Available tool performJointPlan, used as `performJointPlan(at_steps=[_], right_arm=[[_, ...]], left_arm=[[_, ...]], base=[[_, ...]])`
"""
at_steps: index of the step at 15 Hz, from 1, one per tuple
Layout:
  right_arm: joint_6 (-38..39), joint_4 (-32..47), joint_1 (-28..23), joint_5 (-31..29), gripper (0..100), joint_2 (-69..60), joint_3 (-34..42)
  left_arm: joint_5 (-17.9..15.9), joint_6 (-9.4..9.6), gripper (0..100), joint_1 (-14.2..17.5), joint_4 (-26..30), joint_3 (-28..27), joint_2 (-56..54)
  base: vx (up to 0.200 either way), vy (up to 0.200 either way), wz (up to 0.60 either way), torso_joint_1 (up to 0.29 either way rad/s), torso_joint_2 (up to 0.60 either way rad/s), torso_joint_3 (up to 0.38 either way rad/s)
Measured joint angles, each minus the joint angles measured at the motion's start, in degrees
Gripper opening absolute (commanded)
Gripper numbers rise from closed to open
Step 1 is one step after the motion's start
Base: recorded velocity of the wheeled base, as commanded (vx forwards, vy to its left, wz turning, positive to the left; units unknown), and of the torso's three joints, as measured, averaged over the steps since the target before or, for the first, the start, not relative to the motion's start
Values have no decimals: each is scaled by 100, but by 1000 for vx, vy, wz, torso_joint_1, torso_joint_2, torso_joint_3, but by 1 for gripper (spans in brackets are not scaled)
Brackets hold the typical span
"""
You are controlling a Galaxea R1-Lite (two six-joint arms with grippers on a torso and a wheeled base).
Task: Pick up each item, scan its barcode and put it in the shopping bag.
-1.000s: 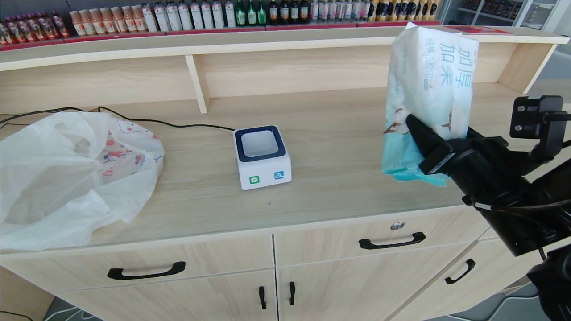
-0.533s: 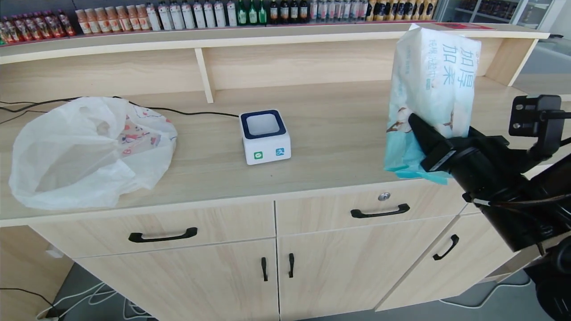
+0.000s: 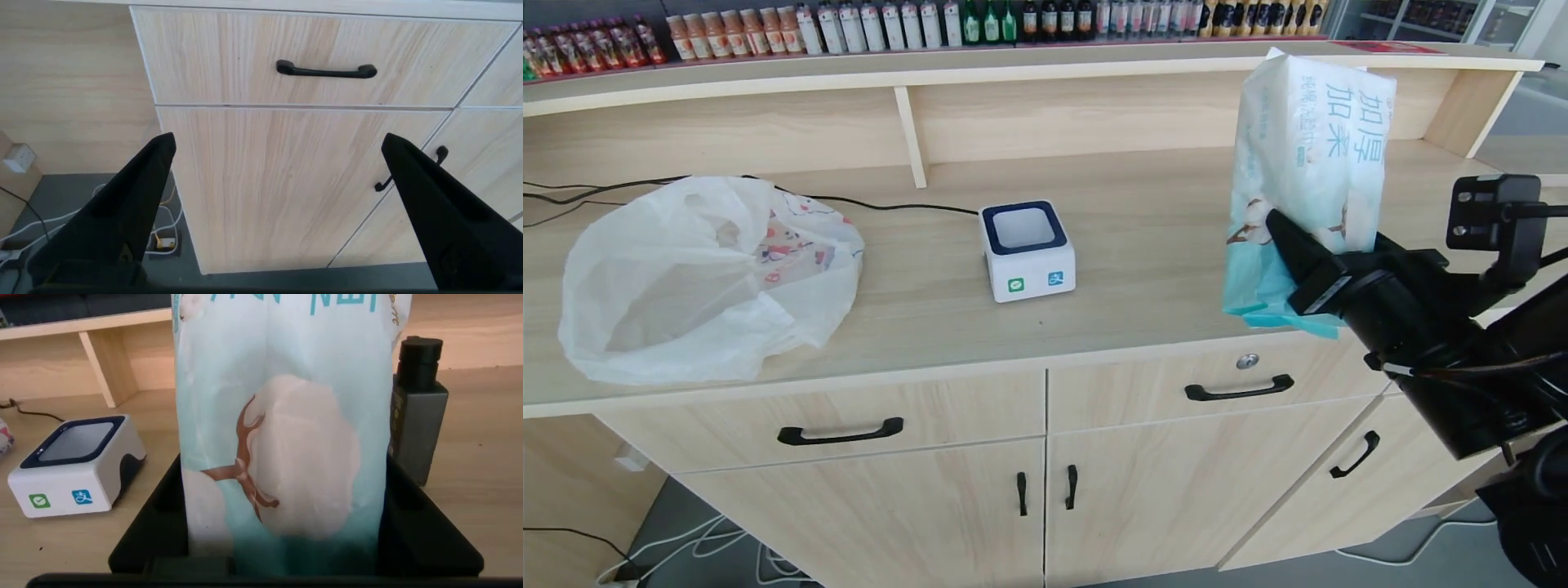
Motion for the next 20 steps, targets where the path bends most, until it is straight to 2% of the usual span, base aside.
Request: performJointPlan(at_steps=[20], right_arm=[[33,-16,11,2,0,90,-4]], left_arm=[[0,-21,100,5,-7,0,0]], base=[[0,200,0,2,3,2]])
